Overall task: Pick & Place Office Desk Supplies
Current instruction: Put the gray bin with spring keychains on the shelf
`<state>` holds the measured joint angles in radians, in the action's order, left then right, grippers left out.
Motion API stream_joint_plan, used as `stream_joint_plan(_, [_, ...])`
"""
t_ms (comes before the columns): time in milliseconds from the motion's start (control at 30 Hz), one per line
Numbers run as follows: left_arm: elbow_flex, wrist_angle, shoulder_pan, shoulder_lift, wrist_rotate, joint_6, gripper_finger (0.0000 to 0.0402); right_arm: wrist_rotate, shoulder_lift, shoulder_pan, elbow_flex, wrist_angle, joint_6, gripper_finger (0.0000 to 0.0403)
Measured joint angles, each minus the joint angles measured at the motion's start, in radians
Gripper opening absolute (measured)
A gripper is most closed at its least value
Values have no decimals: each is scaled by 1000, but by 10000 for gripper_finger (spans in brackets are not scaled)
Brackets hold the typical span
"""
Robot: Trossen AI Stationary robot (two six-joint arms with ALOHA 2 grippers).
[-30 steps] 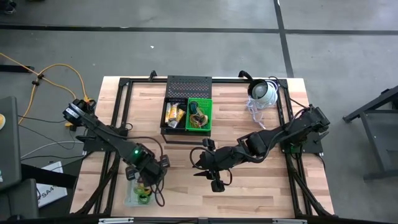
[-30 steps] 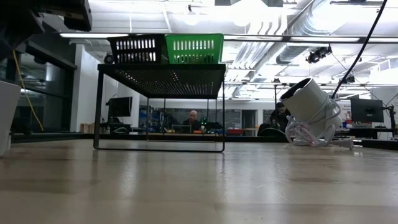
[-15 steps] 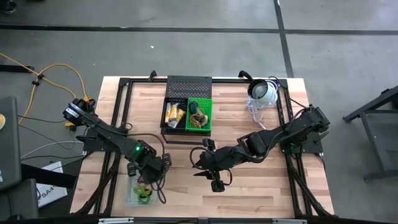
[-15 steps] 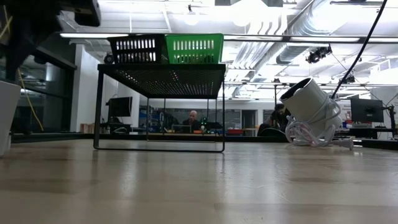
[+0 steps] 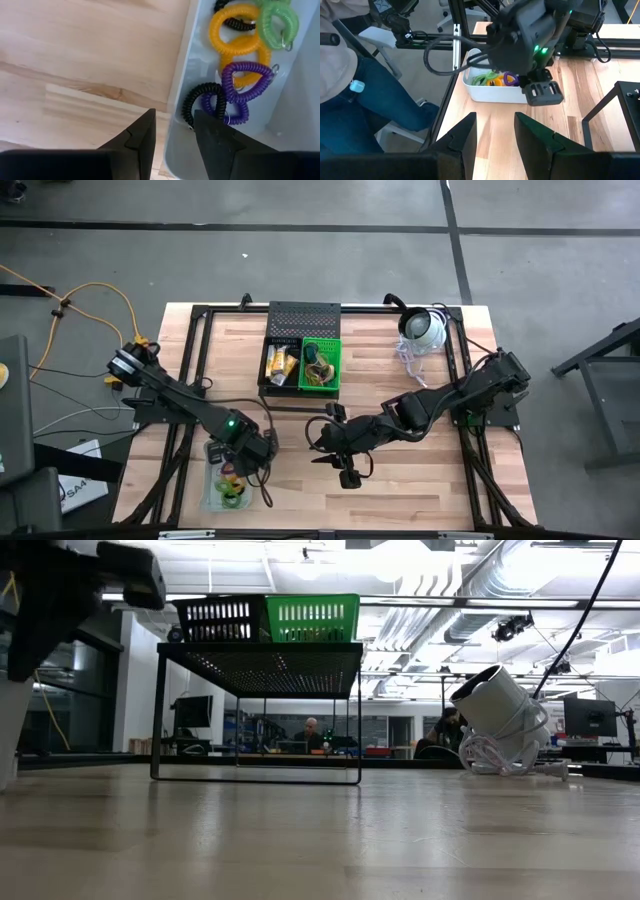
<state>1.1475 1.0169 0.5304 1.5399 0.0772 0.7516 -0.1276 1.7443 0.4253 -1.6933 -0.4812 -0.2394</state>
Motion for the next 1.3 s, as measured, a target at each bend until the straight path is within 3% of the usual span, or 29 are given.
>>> stream_joint_plan(700, [-7,4,24,105,-62,63,128,0,0,0,0,0,0,120])
stream_joint_plan(1300, [-7,4,23,105,-64,61,92,0,0,0,0,0,0,120])
